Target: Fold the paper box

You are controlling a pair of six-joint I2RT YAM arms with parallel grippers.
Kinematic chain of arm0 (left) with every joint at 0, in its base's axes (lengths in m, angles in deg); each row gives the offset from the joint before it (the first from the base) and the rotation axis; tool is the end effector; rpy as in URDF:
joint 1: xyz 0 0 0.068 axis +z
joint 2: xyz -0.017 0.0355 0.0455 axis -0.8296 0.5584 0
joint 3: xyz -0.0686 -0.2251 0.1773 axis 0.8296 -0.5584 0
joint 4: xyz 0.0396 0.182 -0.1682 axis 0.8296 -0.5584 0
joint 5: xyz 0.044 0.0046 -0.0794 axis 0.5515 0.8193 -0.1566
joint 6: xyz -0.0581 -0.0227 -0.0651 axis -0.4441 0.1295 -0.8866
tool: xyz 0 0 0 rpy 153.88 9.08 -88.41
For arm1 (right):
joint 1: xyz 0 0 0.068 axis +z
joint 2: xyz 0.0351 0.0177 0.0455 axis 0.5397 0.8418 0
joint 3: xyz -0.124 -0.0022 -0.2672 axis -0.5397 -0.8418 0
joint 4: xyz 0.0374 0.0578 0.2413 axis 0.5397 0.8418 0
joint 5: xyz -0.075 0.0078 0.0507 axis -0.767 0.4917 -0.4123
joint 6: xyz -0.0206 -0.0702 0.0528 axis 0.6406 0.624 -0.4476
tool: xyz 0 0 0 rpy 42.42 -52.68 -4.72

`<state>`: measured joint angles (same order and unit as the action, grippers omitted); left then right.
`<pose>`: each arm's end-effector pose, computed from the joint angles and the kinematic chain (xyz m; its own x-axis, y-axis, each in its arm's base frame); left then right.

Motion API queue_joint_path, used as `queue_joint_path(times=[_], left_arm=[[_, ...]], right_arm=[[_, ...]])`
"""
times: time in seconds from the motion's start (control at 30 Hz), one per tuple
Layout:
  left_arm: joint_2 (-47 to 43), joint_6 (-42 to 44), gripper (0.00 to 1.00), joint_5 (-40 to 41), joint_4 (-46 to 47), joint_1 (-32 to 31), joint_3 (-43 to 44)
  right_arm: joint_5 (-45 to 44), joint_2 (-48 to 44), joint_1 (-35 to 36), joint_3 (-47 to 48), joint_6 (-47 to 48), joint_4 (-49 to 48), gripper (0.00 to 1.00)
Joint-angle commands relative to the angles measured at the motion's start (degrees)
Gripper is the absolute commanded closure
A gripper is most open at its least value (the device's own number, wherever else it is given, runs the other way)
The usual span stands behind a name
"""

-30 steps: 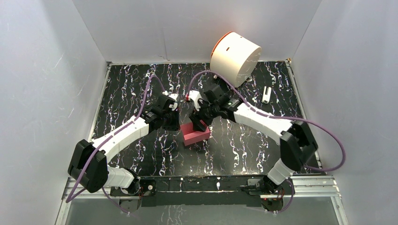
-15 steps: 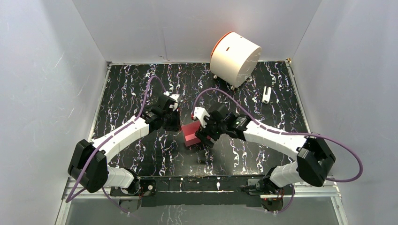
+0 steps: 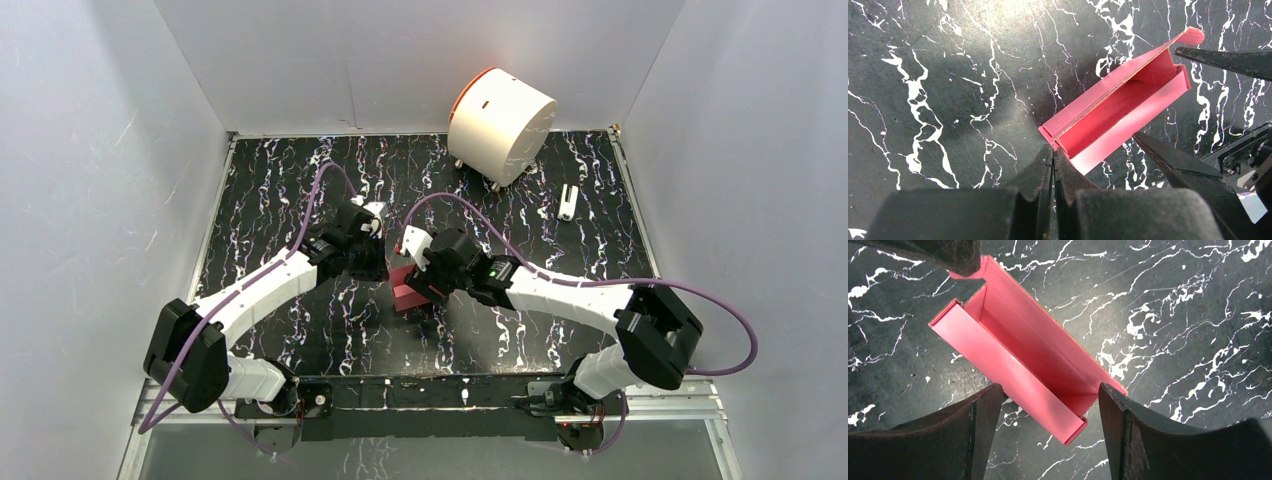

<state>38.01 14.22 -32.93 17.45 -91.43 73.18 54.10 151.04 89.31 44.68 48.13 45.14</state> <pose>0.2362 -0.1794 0.2425 -0.8091 0.0498 -0.5856 0.3244 0.8687 -0.3744 0.1918 0.2750 0.2359 -0.1509 -0.6296 -0.7622 -0.8347 0.4942 -0.2430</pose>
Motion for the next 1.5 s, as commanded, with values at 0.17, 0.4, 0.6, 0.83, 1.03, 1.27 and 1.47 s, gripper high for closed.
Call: queue_joint_path(times=[0.17,0.4,0.6,0.83,1.03,1.27,1.47], left_arm=[[-2.35,0.73,1.00,-1.34,-0.95,-0.48,-0.63],[-2.32,0.82,1.00,-2.86,-0.17,-0.48,-0.72],[-2.52,1.07,1.00,-0.62,-1.46,-0.48,-0.24],[-1.16,1.17,1.00,-0.98,-1.37,-0.48,0.42],[-1.48,1.04,1.00,-1.73,-1.35,-0.48,0.43],[-1.56,0.73,1.00,-3.34,-1.21,-0.74,0.42],[-1.93,0.82,1.00,-3.99,-1.27,-1.09,0.67]], right_arm=[[-2.55,-2.51,0.75,-0.62,1.12,-6.64,0.18],[-3.08,-0.83,0.74,-0.39,2.27,-6.42,0.17],[-0.96,-3.08,0.75,0.93,2.26,-0.29,0.15],[0.32,-7.15,0.75,-1.41,2.32,4.59,0.13],[-2.94,-3.98,0.75,-4.79,1.70,-0.59,0.14],[-3.95,-1.58,0.75,-5.00,0.98,-10.57,0.24],[-4.97,1.53,0.84,-3.64,-0.53,-14.77,0.44]])
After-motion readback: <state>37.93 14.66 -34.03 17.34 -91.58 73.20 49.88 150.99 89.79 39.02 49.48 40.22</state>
